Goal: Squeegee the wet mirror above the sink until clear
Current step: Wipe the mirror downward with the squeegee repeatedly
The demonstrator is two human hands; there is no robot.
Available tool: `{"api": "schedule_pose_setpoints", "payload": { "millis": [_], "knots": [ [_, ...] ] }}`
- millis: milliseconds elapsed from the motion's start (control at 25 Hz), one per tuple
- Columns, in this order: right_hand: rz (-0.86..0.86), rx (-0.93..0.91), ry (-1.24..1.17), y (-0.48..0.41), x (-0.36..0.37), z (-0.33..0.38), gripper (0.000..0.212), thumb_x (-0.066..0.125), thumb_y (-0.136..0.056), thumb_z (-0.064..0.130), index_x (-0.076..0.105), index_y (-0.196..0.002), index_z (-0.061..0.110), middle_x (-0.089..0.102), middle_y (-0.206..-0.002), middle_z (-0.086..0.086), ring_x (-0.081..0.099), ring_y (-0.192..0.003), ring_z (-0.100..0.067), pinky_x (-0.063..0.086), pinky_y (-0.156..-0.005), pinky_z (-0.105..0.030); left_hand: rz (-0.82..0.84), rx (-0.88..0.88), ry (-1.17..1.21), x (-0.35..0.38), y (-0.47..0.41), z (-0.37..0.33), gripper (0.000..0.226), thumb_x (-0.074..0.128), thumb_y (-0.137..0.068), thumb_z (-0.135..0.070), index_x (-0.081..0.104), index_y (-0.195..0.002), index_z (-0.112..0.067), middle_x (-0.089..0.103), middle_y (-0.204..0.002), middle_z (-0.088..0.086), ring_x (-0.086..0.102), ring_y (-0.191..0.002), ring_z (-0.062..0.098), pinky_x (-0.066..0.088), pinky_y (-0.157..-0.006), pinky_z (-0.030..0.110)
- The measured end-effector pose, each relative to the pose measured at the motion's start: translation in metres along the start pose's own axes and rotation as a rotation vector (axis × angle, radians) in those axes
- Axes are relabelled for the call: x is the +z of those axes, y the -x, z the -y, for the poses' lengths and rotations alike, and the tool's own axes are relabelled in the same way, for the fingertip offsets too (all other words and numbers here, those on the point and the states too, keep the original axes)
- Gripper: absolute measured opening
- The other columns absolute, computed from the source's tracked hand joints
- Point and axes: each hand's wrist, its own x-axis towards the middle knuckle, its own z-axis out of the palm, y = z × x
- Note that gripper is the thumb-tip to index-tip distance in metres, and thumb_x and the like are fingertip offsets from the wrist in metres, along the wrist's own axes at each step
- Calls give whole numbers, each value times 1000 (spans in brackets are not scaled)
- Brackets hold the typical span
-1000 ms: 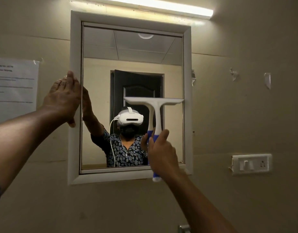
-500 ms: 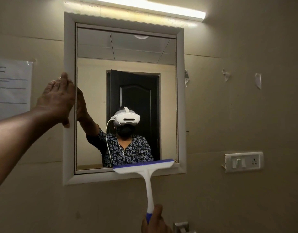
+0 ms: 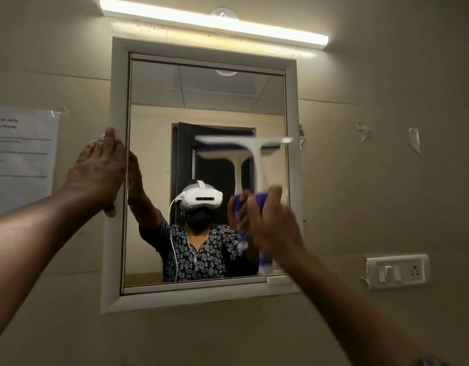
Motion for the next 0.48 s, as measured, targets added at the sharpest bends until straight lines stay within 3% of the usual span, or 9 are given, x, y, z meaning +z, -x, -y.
{"api": "schedule_pose_setpoints", "payload": {
  "millis": [80, 280, 480],
  "knots": [
    [-79, -66, -26, -56, -12, 7, 25, 41, -96, 34, 34, -109, 13, 64, -83, -12, 66, -61, -21, 58, -58, -39, 22, -2, -18, 6, -3, 0, 145, 91, -51, -29, -12, -149, 1, -21, -154, 22, -8, -146, 33, -1, -119, 38],
    [-217, -97, 111, -135, -29, 4, 30, 42, -95, 35, 36, -112, 11, 52, -75, -1, 55, -56, -10, 42, -50, -18, -21, 2, -58, 15, -12, 1, 142, 92, -50, -21, -7, -149, 0, -17, -155, 22, -6, -147, 33, 1, -119, 39],
    [-174, -137, 113, -153, -28, 24, 23, 41, -95, 33, 34, -107, 14, 50, -75, 0, 55, -59, -12, 42, -52, -19, -13, -8, -99, 17, -14, 0, 139, 90, -53, -20, -7, -149, 1, -17, -155, 23, -5, -147, 33, 0, -119, 38]
  ]
}}
